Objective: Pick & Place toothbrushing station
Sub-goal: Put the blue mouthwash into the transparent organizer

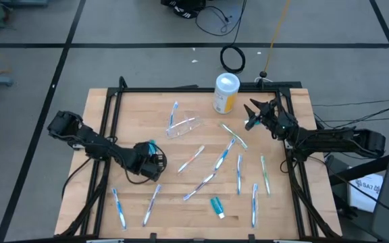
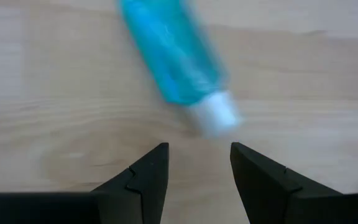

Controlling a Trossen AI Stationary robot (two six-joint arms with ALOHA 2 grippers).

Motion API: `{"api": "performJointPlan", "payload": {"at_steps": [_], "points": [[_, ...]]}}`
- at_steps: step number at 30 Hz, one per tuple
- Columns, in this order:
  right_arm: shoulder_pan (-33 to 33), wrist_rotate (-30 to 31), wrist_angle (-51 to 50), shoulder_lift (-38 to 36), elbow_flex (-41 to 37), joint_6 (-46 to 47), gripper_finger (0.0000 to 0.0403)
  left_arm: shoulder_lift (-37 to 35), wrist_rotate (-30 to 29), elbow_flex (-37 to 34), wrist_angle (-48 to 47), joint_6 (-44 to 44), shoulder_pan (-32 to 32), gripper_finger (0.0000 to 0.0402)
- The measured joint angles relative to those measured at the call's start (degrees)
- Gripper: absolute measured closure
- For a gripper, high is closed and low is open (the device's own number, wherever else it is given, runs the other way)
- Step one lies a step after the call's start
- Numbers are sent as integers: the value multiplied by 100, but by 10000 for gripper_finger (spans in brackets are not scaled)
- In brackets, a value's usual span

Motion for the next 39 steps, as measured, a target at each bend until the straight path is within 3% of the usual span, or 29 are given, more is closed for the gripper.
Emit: {"api": "performJointPlan", "payload": {"at_steps": [5,19,25,32,39], "points": [[2,0,-203,0,0,267,233,-114,-419,4,332,0,33,224],[2,-2,-342,0,0,288,235,-100,-286,4,337,-73,713,224],[2,-2,-342,0,0,285,235,-98,271,4,329,-227,1024,224],[2,-4,-342,0,0,283,234,-96,651,4,262,-994,1197,225],[2,-4,-341,0,0,283,237,-96,1161,4,-244,-1209,1263,225]]}}
